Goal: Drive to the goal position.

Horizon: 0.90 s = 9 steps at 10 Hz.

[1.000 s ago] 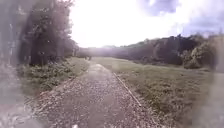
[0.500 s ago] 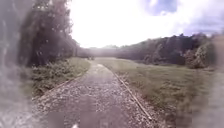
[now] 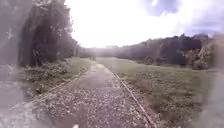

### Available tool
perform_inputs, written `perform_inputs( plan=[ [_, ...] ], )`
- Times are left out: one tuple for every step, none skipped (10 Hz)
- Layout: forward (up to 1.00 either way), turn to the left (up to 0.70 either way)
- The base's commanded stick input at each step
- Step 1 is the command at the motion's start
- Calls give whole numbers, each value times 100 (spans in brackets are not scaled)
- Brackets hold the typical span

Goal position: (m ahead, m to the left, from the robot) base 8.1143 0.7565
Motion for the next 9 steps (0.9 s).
perform_inputs(
  plan=[
    [70, 1],
    [70, 1],
    [70, 1],
    [70, 1],
    [70, 1],
    [70, 1],
    [70, 1],
    [70, 1],
    [70, 1]
  ],
)
